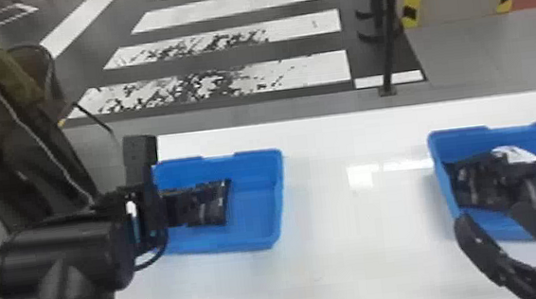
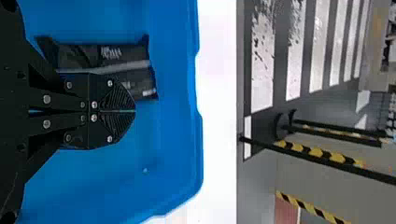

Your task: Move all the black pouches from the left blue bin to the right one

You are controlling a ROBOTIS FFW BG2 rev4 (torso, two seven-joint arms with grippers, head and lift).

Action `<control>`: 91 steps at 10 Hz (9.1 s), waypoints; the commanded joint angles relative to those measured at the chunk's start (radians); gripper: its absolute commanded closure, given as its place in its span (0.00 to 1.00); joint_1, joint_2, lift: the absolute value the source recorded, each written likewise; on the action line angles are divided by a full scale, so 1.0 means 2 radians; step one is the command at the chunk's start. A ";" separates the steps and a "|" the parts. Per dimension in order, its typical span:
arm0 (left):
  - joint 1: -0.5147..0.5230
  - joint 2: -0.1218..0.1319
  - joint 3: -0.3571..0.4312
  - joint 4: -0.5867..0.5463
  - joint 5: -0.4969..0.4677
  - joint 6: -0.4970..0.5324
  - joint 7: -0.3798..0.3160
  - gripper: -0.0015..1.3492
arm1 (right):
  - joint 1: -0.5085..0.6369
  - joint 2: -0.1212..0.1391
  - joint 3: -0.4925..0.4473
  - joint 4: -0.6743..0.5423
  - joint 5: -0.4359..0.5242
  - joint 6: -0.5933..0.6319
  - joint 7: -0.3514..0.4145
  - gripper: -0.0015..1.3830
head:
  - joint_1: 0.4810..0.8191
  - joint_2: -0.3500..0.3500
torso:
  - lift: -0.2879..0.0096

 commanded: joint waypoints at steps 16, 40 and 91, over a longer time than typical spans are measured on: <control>-0.137 -0.013 -0.001 0.219 -0.012 0.061 0.029 0.24 | -0.011 -0.001 0.012 0.021 -0.032 0.032 0.009 0.15 | 0.63 0.82 | 0.50; 0.119 -0.015 -0.152 -0.166 0.181 -0.066 -0.007 0.90 | -0.160 -0.029 0.104 0.075 -0.137 0.084 0.037 0.35 | 0.63 0.50 | 0.50; 0.438 -0.105 0.079 -0.240 0.096 -0.507 0.031 0.17 | 0.082 0.033 -0.102 -0.056 0.113 -0.120 -0.017 0.09 | 0.63 0.55 | 0.50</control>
